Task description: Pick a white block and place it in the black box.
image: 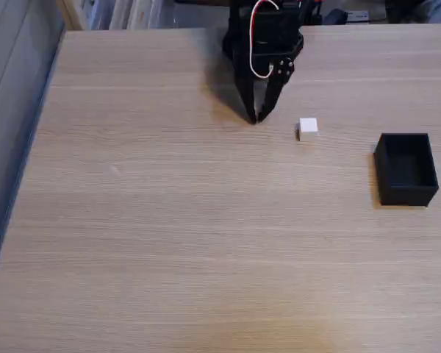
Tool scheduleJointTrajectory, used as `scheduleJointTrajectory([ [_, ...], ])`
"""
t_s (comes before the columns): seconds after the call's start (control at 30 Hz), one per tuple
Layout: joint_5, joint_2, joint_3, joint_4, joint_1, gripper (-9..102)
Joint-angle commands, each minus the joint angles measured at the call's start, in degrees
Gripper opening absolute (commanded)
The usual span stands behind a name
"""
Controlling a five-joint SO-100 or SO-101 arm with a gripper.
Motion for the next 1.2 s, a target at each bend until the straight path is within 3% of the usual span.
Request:
scheduleJointTrajectory([
  [0.0, -1.2, -2.3, -0.7, -0.4, 1.1, 0],
  [0.53, 6.2, -28.2, -22.9, -0.3, -1.9, 0],
  [0.7, 4.0, -33.4, -28.3, 5.5, -1.1, 10],
  [0.83, 0.9, -35.8, -30.3, 9.5, -0.9, 29],
  [1.17, 0.8, -39.6, -32.1, 8.9, -2.4, 30],
])
